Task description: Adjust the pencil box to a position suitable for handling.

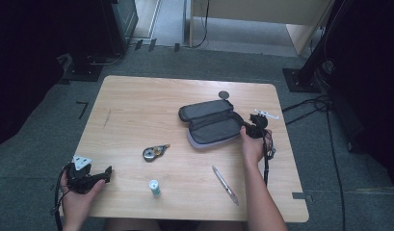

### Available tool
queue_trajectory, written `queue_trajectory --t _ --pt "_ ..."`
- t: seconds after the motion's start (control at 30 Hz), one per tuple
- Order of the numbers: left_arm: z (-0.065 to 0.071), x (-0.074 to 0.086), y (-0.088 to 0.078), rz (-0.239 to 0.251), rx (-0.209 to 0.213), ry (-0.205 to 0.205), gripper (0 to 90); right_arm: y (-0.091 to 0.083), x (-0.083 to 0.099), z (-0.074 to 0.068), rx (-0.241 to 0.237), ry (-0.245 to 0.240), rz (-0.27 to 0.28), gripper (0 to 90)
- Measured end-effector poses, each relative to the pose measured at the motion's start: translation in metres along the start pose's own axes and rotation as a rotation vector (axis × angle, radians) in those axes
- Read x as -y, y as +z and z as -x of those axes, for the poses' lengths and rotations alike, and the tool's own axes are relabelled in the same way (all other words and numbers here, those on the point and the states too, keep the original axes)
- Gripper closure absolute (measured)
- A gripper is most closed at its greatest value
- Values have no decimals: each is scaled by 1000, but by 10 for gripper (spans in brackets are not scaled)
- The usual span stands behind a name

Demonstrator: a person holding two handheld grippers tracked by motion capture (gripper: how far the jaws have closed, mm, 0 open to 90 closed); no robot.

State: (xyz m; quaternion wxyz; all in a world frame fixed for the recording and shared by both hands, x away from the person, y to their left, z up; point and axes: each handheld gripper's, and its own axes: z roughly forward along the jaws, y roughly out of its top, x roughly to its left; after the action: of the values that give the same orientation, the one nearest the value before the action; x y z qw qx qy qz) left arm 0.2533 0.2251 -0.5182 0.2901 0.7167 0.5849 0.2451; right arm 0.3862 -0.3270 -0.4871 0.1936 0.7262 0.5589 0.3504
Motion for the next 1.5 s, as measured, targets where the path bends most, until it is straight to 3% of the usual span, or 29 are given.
queue_trajectory --t 0.2,0.4,0.43,0.5,0.63,0.8,0.93,0.97,1.03,1.13,1.23,1.5 --pt "0 0 0 1 1 -2 79 -22 18 -6 -22 -140 -32 794" --pt "0 0 0 1 0 -1 80 -35 -4 -12 -63 -204 -12 663" --pt "0 0 0 1 0 0 80 -33 -10 -14 -72 -228 -19 646" --pt "0 0 0 1 0 0 80 -26 -19 -18 -47 -305 -28 610" --pt "0 0 0 1 0 0 80 -5 -28 -21 -53 -371 -108 582" --pt "0 0 0 2 2 1 80 19 -24 -20 -86 -382 -218 582" --pt "0 0 0 2 3 1 80 29 -19 -18 -52 -396 -253 720" --pt "0 0 0 2 3 1 80 29 -17 -17 -43 -393 -242 804" --pt "0 0 0 2 3 0 80 28 -16 -14 -74 -336 -241 863" --pt "0 0 0 1 3 2 80 24 -13 -11 -93 -256 -238 881" --pt "0 0 0 1 3 1 80 22 -10 -8 -134 -146 -241 883" --pt "0 0 0 1 2 1 80 17 -9 -24 -149 -75 -174 884"
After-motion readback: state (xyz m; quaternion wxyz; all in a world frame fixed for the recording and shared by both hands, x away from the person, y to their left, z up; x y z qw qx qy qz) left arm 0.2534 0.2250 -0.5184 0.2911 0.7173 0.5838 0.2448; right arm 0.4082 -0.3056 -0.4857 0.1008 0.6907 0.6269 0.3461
